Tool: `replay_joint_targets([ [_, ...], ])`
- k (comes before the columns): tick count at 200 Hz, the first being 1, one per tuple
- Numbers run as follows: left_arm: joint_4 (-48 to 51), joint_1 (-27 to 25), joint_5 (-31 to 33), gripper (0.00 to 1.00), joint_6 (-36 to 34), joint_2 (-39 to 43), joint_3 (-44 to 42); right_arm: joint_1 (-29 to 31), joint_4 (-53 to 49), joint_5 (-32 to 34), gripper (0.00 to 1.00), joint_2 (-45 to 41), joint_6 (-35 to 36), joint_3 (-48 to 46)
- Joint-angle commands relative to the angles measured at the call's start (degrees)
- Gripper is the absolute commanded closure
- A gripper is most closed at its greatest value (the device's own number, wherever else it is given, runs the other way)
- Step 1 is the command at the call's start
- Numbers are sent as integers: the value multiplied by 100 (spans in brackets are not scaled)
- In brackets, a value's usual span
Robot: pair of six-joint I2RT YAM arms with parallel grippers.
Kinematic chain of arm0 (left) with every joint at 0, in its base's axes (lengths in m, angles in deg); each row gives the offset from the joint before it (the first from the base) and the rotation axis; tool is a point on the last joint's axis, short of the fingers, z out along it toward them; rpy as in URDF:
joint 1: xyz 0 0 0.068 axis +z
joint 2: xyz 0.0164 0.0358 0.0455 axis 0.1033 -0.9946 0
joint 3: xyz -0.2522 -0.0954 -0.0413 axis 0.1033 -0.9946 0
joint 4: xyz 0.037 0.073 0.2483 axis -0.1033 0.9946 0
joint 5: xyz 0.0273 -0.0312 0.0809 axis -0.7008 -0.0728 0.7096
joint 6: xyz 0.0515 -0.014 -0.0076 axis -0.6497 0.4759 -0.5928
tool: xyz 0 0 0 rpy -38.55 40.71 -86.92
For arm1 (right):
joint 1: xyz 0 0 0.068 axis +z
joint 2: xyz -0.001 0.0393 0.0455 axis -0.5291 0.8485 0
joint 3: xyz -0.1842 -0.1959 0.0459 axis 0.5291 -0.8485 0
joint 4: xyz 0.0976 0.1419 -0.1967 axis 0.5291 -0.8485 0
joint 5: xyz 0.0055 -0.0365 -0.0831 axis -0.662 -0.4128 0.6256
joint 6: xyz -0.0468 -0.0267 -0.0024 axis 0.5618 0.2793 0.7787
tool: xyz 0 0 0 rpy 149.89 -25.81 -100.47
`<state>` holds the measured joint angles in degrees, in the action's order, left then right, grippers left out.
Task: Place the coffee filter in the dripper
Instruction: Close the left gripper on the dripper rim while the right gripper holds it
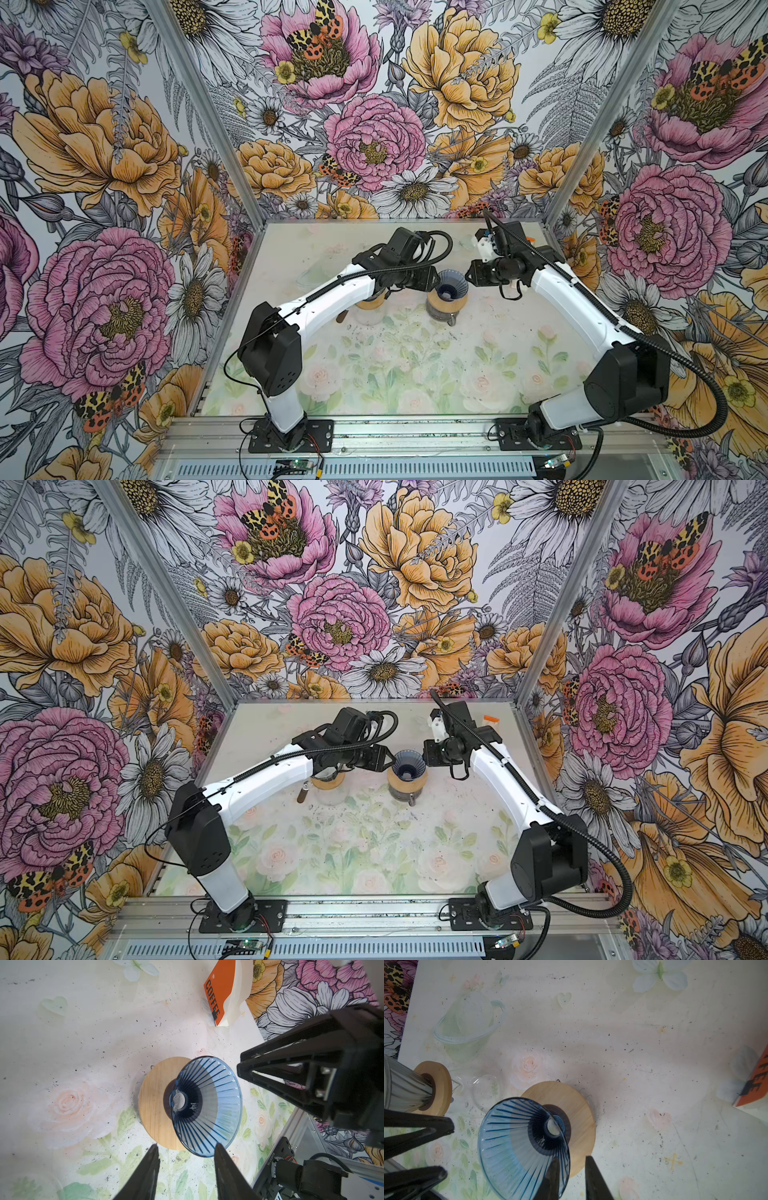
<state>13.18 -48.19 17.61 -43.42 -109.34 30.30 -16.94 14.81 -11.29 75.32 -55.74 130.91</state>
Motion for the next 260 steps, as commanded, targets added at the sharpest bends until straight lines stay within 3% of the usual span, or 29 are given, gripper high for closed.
replay_joint_targets([
  [1,-24,-37,-215,59,24,-97,238,20,152,-64,77,116,-60,18],
  [124,25,85,-130,61,69,-684,439,38,188,-103,79,495,-137,261],
  [260,28,183,-226,59,0,-571,518,100,241,-67,79,444,-208,444],
])
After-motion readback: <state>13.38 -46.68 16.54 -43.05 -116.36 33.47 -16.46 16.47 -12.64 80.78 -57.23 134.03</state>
